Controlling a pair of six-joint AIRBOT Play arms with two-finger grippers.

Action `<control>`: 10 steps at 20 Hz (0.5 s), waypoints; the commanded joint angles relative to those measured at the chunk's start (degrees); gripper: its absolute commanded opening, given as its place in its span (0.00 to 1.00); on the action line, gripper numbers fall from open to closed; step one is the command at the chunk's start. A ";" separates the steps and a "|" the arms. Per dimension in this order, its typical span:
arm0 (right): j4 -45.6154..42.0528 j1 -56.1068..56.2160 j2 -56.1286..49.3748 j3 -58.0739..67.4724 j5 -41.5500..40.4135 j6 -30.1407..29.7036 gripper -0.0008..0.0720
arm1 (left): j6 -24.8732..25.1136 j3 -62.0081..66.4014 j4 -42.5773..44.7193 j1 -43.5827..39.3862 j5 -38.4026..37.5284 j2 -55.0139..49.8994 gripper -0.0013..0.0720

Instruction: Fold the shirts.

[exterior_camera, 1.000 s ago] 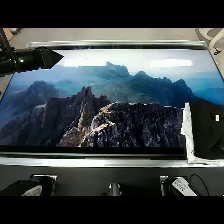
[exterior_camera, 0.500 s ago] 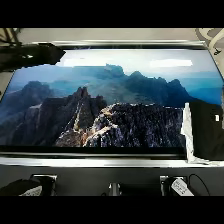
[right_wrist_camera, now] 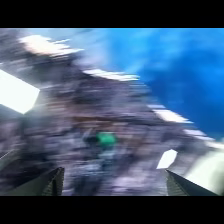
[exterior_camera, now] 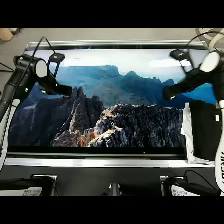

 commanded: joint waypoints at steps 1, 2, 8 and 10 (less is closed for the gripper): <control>2.40 4.35 -2.69 0.17 4.63 3.98 0.97 | -10.14 -5.90 0.55 -0.15 3.30 2.67 0.96; 2.34 4.35 -2.69 0.17 4.90 3.98 0.97 | -10.43 -5.73 0.55 -0.09 3.21 2.62 0.96; 2.36 4.35 -2.69 0.17 4.81 3.96 0.97 | -10.40 -5.75 0.57 -0.11 2.82 2.34 0.95; 2.36 4.35 -2.69 0.17 4.81 3.96 0.97 | -10.40 -5.75 0.57 -0.11 2.82 2.27 0.95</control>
